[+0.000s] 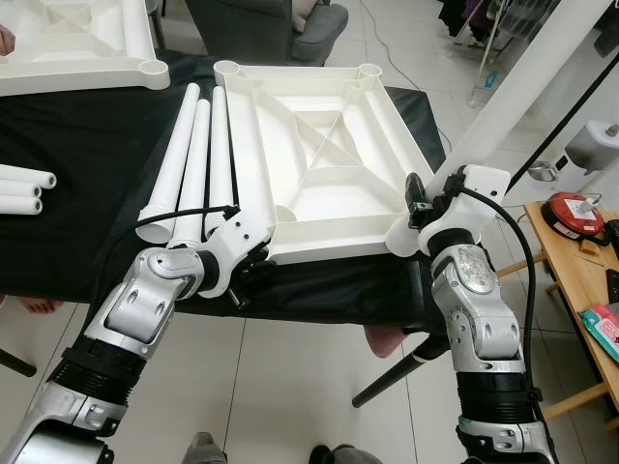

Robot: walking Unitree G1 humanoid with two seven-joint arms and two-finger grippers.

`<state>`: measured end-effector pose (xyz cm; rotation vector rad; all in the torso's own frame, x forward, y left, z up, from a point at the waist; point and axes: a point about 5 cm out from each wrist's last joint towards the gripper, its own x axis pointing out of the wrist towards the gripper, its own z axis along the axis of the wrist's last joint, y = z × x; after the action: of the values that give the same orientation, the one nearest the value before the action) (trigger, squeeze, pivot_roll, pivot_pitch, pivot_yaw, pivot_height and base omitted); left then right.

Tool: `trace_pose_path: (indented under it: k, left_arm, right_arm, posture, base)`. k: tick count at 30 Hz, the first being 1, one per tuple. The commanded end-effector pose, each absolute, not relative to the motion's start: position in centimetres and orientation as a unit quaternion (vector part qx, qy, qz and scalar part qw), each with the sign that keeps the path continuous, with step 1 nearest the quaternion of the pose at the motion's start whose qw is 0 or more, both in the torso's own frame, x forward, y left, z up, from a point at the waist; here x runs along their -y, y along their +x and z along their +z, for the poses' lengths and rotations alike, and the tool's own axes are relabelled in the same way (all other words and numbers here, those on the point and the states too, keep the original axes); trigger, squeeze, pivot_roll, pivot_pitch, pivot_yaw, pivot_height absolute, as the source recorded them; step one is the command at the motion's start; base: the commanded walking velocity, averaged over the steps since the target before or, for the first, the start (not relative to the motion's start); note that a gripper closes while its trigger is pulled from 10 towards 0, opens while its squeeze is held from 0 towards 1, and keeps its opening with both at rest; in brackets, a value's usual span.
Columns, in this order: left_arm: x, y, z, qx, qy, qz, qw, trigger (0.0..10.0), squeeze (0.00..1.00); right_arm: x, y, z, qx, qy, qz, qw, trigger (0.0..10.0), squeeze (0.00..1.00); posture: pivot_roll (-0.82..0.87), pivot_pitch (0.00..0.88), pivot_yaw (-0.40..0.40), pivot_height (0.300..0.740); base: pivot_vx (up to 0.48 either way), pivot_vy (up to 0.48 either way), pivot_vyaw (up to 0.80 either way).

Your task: Building children table

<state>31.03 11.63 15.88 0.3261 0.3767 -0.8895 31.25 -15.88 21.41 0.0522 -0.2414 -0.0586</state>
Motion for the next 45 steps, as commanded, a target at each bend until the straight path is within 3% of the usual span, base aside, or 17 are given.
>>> trace_pose_path:
  k: [1, 2, 4, 7, 13, 19, 24, 31, 40, 42, 43, 45]
  left_arm:
    - [-11.6, 30.5, 13.7, -0.238, 0.063, -0.405, 0.881, 0.0, 0.00]
    - [-11.6, 30.5, 13.7, -0.238, 0.063, -0.405, 0.881, 0.0, 0.00]
    - [-11.8, 31.4, 14.2, -0.250, -0.033, -0.324, 0.912, 0.0, 0.00]
    - [-11.9, 31.7, 14.3, -0.251, -0.061, -0.288, 0.922, 0.0, 0.00]
    - [-12.0, 32.2, 15.1, -0.233, -0.067, -0.235, 0.941, 0.0, 0.00]
    - [-11.7, 32.1, 15.5, -0.224, -0.056, -0.234, 0.944, 0.0, 0.00]
    - [-7.4, 30.7, 15.4, -0.245, -0.061, -0.238, 0.938, 0.0, 0.00]
    - [-5.2, 31.4, 15.7, -0.245, -0.093, -0.190, 0.946, 0.0, 0.00]
    - [-0.8, 31.6, 18.4, -0.229, -0.128, -0.212, 0.942, 0.0, 0.00]
    - [-0.8, 31.6, 18.4, -0.229, -0.128, -0.212, 0.942, 0.0, 0.00]
    - [0.5, 30.9, 18.9, -0.204, -0.071, -0.254, 0.943, 4.2, 0.00]
    - [0.9, 30.5, 19.0, -0.190, -0.041, -0.271, 0.943, 4.2, 0.00]
  right_arm:
    - [16.3, 31.1, 21.4, 0.123, 0.026, -0.037, 0.991, 10.0, 0.00]
    - [16.3, 31.1, 21.4, 0.123, 0.026, -0.037, 0.991, 10.0, 0.00]
    - [16.4, 31.0, 21.3, 0.122, 0.026, -0.040, 0.991, 10.0, 0.00]
    - [16.4, 30.9, 21.3, 0.122, 0.026, -0.040, 0.991, 10.0, 0.00]
    - [16.4, 30.9, 21.3, 0.122, 0.027, -0.040, 0.991, 10.0, 0.00]
    - [16.4, 30.9, 21.3, 0.122, 0.027, -0.039, 0.991, 10.0, 0.00]
    - [16.0, 31.1, 21.3, 0.122, 0.029, -0.033, 0.992, 10.0, 0.00]
    - [16.0, 31.1, 21.3, 0.121, 0.030, -0.034, 0.992, 10.0, 0.00]
    - [16.4, 31.4, 21.5, 0.125, 0.025, -0.040, 0.991, 10.0, 0.00]
    - [16.4, 31.4, 21.5, 0.125, 0.025, -0.040, 0.991, 10.0, 0.00]
    - [16.6, 31.5, 21.6, 0.127, 0.023, -0.042, 0.991, 10.0, 0.00]
    - [16.6, 31.5, 21.6, 0.127, 0.022, -0.043, 0.991, 10.0, 0.00]
  posture:
    - [0.19, 0.121, -0.088, 0.740]
    - [0.19, 0.121, -0.088, 0.740]
    - [0.19, 0.129, -0.083, 0.740]
    - [0.19, 0.129, -0.083, 0.740]
    - [0.19, 0.133, -0.088, 0.740]
    - [0.19, 0.133, -0.088, 0.740]
    - [0.20, 0.136, -0.085, 0.740]
    - [0.20, 0.136, -0.087, 0.740]
    - [0.19, 0.134, -0.089, 0.740]
    - [0.19, 0.134, -0.089, 0.740]
    - [0.19, 0.132, -0.084, 0.740]
    - [0.19, 0.132, -0.084, 0.740]
  base:
    - [0.000, 0.000, 0.00]
    - [0.000, 0.000, 0.00]
    - [0.000, 0.000, 0.00]
    - [0.000, 0.000, 0.00]
    - [0.000, 0.000, 0.00]
    - [0.000, 0.000, 0.00]
    - [0.000, 0.000, 0.00]
    - [0.000, 0.000, 0.00]
    - [0.000, 0.000, 0.00]
    - [0.000, 0.000, 0.00]
    - [0.000, 0.000, 0.00]
    - [0.000, 0.000, 0.00]
